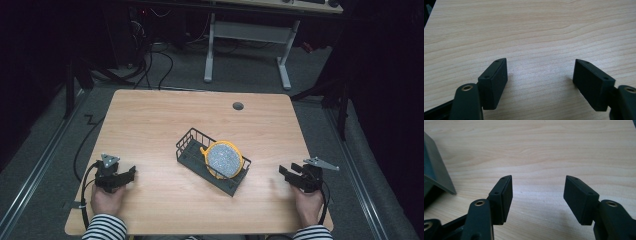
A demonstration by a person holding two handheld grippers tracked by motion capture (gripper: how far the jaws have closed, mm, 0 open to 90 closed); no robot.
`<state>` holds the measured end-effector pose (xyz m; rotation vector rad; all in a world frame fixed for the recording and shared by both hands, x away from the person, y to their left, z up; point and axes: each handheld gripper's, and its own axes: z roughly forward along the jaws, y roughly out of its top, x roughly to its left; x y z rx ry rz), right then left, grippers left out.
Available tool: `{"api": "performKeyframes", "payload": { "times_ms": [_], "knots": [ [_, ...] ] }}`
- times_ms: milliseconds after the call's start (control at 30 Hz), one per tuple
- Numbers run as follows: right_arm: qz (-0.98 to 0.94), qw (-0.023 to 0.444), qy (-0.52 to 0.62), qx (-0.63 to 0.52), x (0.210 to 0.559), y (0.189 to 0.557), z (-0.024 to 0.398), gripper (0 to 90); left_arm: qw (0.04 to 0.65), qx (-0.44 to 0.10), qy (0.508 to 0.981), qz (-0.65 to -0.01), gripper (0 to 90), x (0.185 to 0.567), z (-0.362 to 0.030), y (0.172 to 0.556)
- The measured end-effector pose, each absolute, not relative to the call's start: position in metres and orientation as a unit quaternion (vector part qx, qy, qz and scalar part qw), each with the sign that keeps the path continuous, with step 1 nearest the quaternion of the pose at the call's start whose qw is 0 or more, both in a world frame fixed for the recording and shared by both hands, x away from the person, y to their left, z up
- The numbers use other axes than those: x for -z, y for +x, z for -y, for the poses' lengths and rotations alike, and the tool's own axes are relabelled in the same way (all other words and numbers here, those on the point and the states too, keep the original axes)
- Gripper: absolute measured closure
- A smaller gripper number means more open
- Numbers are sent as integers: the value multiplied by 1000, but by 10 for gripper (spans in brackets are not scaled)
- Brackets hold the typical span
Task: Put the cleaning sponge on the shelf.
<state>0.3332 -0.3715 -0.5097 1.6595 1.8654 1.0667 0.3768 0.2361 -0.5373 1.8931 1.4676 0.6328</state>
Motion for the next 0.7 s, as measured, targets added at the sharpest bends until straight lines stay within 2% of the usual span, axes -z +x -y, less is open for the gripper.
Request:
{"api": "performKeyframes", "payload": {
  "times_ms": [400,700],
  "knots": [
    [-679,229,606,-346,528,330,376,382,326,-242,723,-560,283,537,-236,377],
    [-682,232,607,-336,529,328,373,367,326,-242,722,-560,283,537,-236,377]
  ]
}}
